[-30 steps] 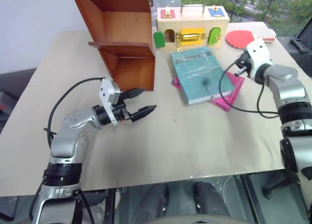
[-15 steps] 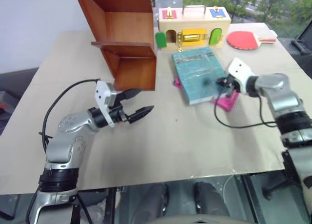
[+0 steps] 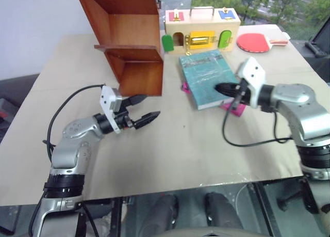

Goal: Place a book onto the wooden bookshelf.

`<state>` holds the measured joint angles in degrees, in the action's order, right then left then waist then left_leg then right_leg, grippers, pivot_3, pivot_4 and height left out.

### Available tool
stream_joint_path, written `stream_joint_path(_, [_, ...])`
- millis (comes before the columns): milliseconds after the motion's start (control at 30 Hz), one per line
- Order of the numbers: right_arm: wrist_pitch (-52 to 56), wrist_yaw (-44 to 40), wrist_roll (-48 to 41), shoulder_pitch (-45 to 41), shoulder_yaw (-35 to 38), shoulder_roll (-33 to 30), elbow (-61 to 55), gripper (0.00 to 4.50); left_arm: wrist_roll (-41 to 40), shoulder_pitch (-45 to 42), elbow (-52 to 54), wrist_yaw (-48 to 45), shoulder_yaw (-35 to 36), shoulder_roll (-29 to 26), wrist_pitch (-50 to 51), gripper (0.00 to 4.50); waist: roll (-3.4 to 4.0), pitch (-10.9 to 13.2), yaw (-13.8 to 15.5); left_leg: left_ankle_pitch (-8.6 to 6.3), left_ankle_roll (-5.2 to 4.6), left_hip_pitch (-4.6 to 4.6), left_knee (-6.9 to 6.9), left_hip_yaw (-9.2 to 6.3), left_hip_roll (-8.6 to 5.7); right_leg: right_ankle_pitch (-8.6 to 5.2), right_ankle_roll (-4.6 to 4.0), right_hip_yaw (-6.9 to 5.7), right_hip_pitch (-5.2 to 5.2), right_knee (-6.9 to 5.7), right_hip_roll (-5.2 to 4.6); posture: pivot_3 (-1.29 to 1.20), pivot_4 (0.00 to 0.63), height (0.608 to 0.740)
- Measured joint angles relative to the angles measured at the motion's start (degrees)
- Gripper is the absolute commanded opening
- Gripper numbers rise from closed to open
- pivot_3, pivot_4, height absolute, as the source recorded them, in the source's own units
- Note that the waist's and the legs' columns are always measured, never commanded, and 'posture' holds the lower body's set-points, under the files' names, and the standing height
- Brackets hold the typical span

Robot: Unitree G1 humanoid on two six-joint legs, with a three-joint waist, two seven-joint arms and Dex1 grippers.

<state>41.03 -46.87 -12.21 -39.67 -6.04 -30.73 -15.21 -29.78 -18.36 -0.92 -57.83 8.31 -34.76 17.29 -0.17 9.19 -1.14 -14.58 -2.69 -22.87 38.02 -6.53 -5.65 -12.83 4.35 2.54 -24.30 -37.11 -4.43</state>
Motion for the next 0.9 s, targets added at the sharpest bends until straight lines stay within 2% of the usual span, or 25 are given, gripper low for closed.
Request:
stream_joint_path(133, [11.6,9.6,1.8,-3.9,-6.7,10.1,-2.9,0.04,1.9,-0.2,-5.3,-0.8,0.5,-1.8,-2.9,4.50,0.00,0.0,0.3,0.01,0.01,-0.03,0.02,-0.01,-0.06,0.00,-0.01,-0.03,-0.06,-0.02,-0.04,0.00,0.150,0.740])
stream_joint_path(200, [17.0,14.1,5.0,-8.3,-14.0,13.2,-1.9,0.04,3.0,-0.3,-6.8,-1.2,0.7,-2.5,-4.4,4.50,-0.01,0.0,0.5,0.02,0.01,-0.13,0.03,-0.01,-0.13,0.00,-0.01,-0.03,-0.18,-0.07,-0.06,0.00,0.150,0.740])
stream_joint_path(300, [18.3,16.5,8.7,-11.5,-19.3,13.1,2.3,0.04,3.3,-0.4,-7.3,-1.8,0.7,-2.9,-5.4,4.50,-0.08,0.0,0.5,0.02,0.01,-0.16,0.05,-0.04,-0.19,0.00,-0.01,-0.10,-0.17,-0.04,-0.05,0.00,0.150,0.740])
stream_joint_path(400, [19.5,18.3,10.8,-12.5,-20.6,13.4,8.4,0.04,3.3,-0.7,-7.4,-2.0,0.8,-3.0,-5.9,4.50,-0.08,0.0,0.5,0.02,0.01,-0.16,0.04,-0.04,-0.21,0.00,-0.01,-0.10,-0.18,-0.04,-0.03,0.00,0.150,0.740])
stream_joint_path(467, [19.5,18.3,11.9,-12.6,-21.5,12.7,10.1,0.04,3.3,-0.8,-7.4,-1.9,0.8,-3.0,-6.0,4.50,-0.08,0.0,0.3,0.02,0.01,-0.19,0.02,-0.04,-0.18,0.00,-0.01,-0.09,-0.26,-0.05,-0.04,0.00,0.150,0.740])
stream_joint_path(533, [20.0,17.1,12.6,-11.6,-23.0,9.2,9.8,0.04,3.3,-0.7,-7.1,-1.8,0.8,-3.0,-6.0,4.50,-0.08,0.0,0.1,0.02,0.02,-0.31,0.01,-0.04,-0.14,0.00,-0.01,-0.08,-0.40,-0.06,-0.04,0.00,0.150,0.740])
stream_joint_path(900, [29.3,13.3,11.1,-3.4,-21.8,-2.3,-5.9,0.04,3.3,0.4,-6.5,-1.4,1.1,-2.9,-6.0,4.50,-0.08,0.0,0.4,0.02,0.01,-0.35,0.08,-0.04,-0.14,0.00,-0.01,-0.09,-0.39,-0.08,-0.09,0.00,0.150,0.740])
